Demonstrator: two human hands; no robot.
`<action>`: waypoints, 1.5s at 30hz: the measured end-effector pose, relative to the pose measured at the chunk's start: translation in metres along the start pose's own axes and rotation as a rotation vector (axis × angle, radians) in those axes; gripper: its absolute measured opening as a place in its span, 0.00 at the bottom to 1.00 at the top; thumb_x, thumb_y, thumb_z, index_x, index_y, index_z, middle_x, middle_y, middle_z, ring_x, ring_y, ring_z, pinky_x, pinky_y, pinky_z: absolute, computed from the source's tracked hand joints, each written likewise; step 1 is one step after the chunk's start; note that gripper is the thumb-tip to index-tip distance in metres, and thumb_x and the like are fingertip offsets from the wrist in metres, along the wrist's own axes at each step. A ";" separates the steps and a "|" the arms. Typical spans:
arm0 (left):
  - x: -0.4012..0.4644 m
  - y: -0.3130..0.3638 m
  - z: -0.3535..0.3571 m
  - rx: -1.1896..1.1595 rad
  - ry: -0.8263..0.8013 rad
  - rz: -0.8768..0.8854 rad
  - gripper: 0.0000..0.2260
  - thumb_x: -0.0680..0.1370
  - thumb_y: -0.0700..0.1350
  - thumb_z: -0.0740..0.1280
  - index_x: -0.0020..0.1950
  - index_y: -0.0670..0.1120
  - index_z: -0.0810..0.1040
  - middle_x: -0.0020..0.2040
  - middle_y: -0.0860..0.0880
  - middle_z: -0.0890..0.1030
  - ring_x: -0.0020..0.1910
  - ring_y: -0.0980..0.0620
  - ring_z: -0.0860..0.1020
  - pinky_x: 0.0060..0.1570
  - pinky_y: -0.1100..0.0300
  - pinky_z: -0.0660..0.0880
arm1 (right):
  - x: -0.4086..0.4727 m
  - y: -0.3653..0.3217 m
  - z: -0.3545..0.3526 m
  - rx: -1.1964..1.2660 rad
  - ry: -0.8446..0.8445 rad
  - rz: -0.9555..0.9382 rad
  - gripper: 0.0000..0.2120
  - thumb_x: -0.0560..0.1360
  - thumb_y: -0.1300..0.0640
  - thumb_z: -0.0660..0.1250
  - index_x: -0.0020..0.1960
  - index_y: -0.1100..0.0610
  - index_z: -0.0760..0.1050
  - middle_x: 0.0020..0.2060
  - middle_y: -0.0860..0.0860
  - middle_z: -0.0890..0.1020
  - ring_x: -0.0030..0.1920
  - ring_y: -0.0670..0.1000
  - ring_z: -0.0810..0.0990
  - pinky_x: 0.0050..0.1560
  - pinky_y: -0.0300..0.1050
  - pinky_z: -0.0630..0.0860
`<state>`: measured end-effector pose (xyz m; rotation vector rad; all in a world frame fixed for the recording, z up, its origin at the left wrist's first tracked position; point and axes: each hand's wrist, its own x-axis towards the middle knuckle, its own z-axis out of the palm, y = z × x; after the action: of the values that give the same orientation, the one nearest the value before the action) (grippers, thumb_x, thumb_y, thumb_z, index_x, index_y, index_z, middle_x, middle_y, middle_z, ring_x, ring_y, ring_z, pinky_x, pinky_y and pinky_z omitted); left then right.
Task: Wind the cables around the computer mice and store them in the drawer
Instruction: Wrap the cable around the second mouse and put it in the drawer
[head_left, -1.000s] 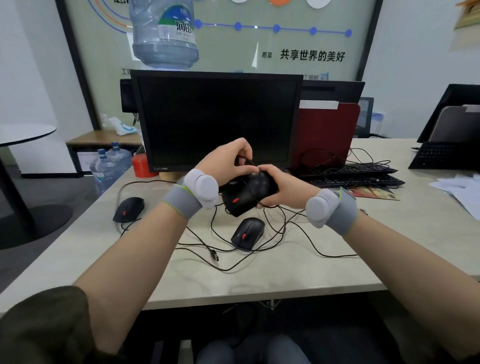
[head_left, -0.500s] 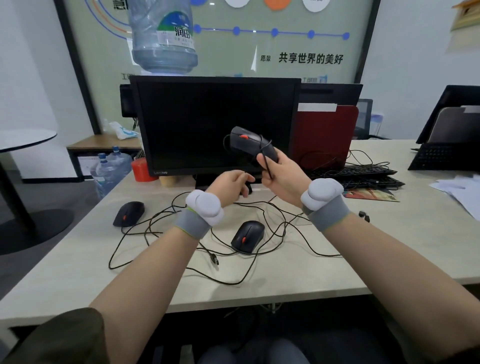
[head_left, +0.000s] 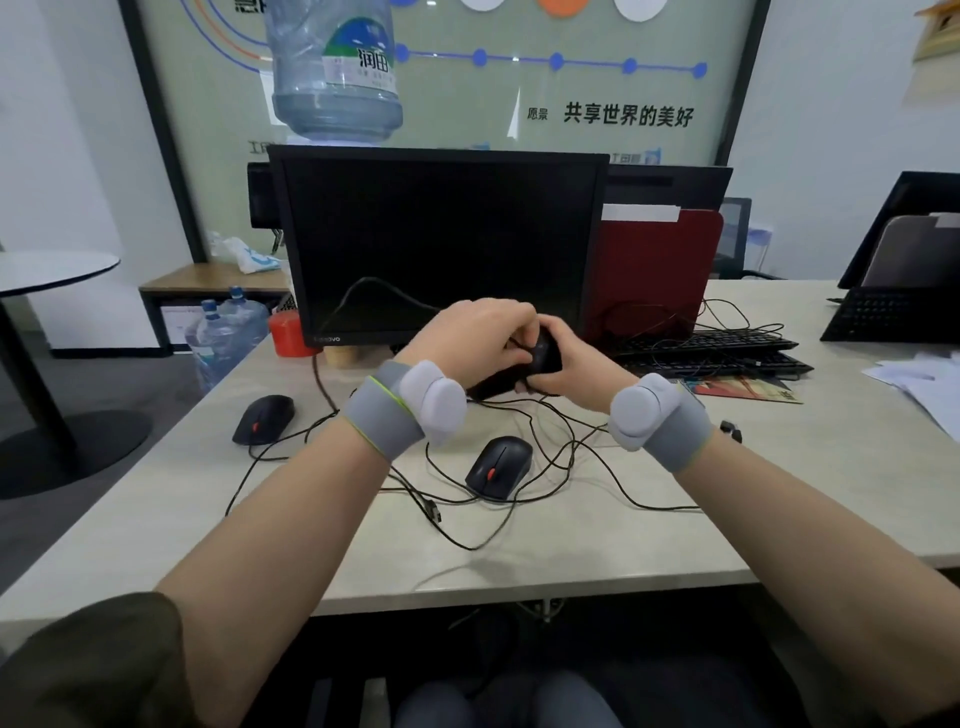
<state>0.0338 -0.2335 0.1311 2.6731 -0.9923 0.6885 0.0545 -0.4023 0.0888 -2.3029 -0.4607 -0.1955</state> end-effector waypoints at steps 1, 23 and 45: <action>0.000 -0.005 -0.003 -0.012 -0.010 0.042 0.05 0.76 0.47 0.65 0.50 0.49 0.74 0.49 0.53 0.76 0.48 0.53 0.75 0.49 0.58 0.73 | -0.002 -0.001 0.000 -0.021 -0.059 -0.008 0.34 0.71 0.60 0.70 0.71 0.50 0.56 0.56 0.50 0.72 0.51 0.47 0.75 0.46 0.26 0.71; -0.014 -0.023 0.029 -1.006 -0.136 -0.530 0.14 0.83 0.44 0.52 0.51 0.43 0.77 0.29 0.51 0.71 0.19 0.58 0.64 0.20 0.68 0.60 | 0.001 -0.015 0.002 1.183 -0.110 -0.017 0.20 0.79 0.67 0.54 0.66 0.50 0.66 0.36 0.46 0.73 0.28 0.42 0.69 0.28 0.31 0.63; 0.002 -0.019 -0.005 -0.235 0.006 -0.105 0.04 0.75 0.51 0.67 0.45 0.53 0.74 0.46 0.54 0.75 0.44 0.56 0.75 0.45 0.62 0.71 | -0.023 0.005 -0.026 0.186 -0.265 -0.113 0.28 0.74 0.68 0.65 0.61 0.39 0.67 0.51 0.41 0.76 0.41 0.37 0.78 0.38 0.31 0.73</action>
<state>0.0459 -0.2183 0.1358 2.4955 -0.8653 0.5228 0.0351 -0.4308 0.0973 -2.1294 -0.7137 0.0962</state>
